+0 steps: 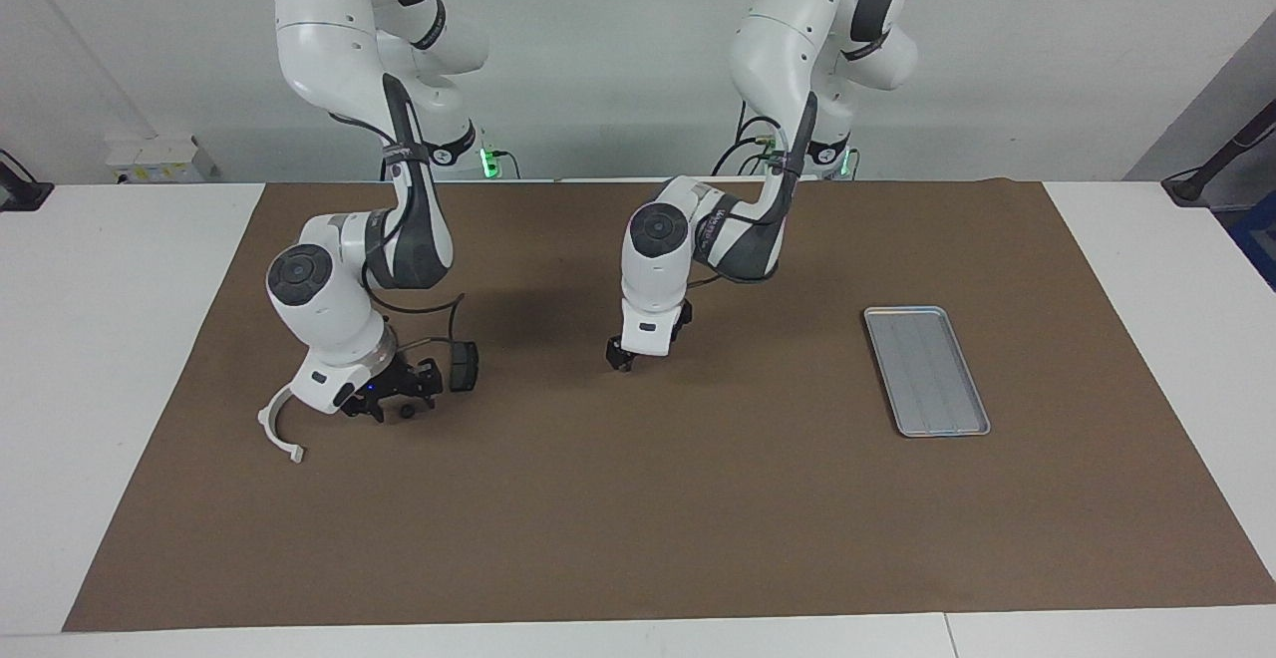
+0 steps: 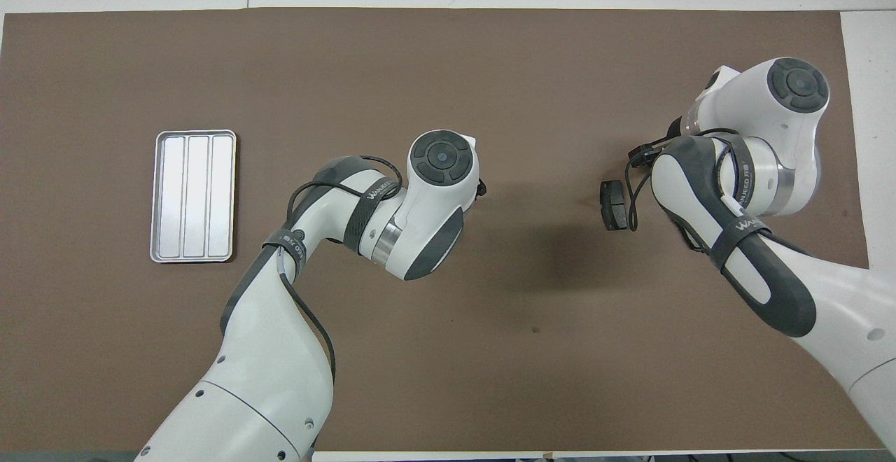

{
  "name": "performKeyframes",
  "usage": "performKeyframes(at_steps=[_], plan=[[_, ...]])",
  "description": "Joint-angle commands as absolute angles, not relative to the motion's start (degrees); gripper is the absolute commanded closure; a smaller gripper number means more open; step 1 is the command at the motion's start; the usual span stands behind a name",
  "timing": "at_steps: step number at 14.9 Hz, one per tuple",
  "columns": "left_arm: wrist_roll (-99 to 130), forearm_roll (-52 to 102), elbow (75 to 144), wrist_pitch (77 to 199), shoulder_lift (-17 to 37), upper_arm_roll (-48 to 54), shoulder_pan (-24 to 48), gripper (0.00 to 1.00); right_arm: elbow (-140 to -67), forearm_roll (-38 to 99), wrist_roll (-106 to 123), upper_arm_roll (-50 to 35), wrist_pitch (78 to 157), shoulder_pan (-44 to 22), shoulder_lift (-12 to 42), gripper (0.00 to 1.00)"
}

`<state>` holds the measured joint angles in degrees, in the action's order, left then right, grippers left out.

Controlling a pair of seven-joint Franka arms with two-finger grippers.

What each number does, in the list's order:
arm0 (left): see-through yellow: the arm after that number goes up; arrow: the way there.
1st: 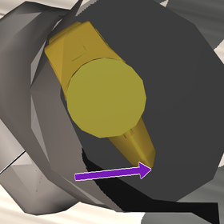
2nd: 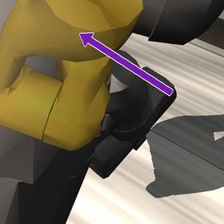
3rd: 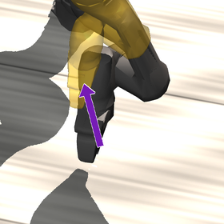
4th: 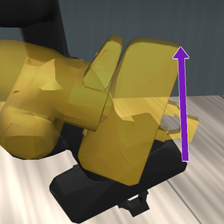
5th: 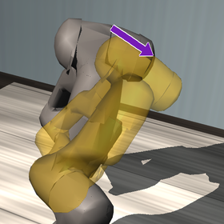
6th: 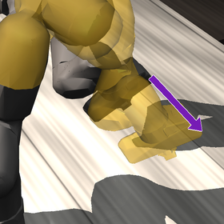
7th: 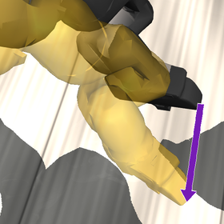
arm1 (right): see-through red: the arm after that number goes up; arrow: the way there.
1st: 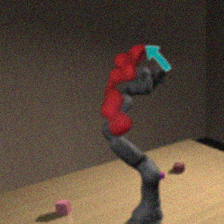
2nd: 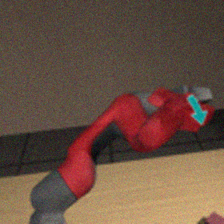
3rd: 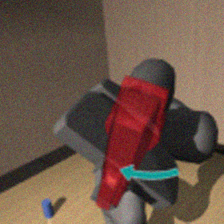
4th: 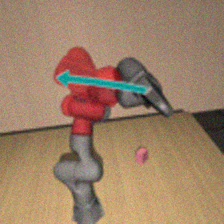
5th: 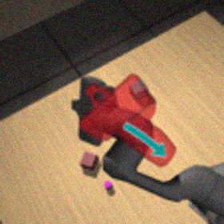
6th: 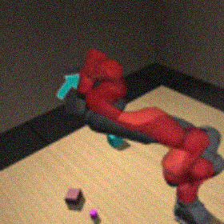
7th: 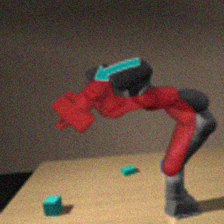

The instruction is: Pick bearing gear from pile to tray

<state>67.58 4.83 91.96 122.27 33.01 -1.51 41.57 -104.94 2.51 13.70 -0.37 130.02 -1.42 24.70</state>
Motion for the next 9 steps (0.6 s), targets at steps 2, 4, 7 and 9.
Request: performKeyframes(at_steps=[2,4,7,9], plan=[[67.8,5.6,94.7,125.1,31.6,-2.4,43.5,0.00,-105.7,1.9,12.4,-0.8,132.1,-1.2,25.3,0.26],[67.8,5.7,94.8,125.0,31.6,-2.4,43.9,0.00,-105.7,1.9,12.3,-0.8,132.1,-1.2,25.4,0.29],[67.4,5.7,94.9,124.7,31.6,-2.4,43.8,0.06,-106.1,1.9,12.2,-0.8,132.2,-1.3,25.4,0.38],[67.4,5.7,95.0,124.5,31.5,-2.4,43.8,0.28,-106.0,1.9,11.2,-0.7,132.1,-2.0,25.5,0.64]])
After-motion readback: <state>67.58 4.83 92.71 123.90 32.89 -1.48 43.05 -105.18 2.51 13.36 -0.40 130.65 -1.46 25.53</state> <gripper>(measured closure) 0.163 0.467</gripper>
